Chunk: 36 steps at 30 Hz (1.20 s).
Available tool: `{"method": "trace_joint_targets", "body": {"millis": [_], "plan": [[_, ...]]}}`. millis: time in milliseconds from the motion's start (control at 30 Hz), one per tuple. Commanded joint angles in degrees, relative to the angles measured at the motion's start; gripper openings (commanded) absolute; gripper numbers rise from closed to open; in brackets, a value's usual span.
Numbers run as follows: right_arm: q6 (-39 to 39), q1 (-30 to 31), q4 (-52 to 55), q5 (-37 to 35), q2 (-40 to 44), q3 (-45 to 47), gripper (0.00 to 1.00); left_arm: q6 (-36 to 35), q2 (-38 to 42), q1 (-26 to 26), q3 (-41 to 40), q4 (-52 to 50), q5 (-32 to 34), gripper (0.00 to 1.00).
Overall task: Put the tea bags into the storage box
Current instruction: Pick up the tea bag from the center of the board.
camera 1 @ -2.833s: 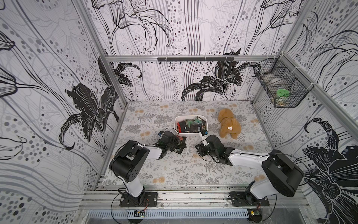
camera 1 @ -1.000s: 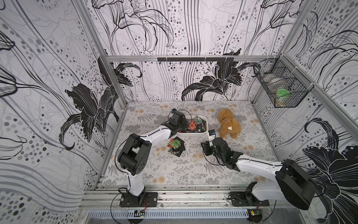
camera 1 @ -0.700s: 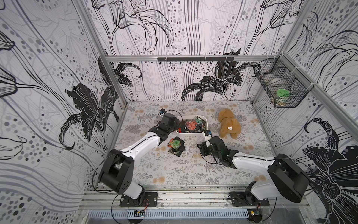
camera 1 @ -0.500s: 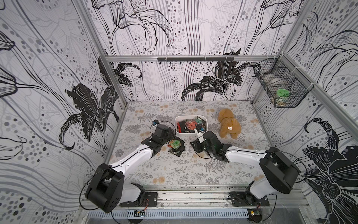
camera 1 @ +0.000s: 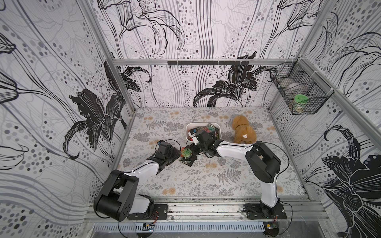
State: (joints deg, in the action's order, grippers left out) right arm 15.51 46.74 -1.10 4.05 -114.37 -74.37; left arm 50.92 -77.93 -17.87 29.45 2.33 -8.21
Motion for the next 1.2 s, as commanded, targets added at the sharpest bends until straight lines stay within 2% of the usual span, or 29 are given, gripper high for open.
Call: {"method": "trace_joint_targets", "body": {"millis": [0, 300, 1167], "plan": [[-0.82, 0.02, 2.92, -1.5, -1.37, -1.03, 0.23, -0.2, 0.49, 0.5, 1.74, 4.24, -2.64, 0.55], [-0.32, 0.03, 1.99, -1.15, -3.37, -0.2, 0.2, -0.3, -1.95, 0.47, 1.75, 6.57, -4.4, 0.5], [-0.53, 0.02, 1.77, -0.91, -4.2, 0.19, 0.18, 6.51, -13.91, 0.38, -1.11, 24.58, -13.59, 0.39]]}}
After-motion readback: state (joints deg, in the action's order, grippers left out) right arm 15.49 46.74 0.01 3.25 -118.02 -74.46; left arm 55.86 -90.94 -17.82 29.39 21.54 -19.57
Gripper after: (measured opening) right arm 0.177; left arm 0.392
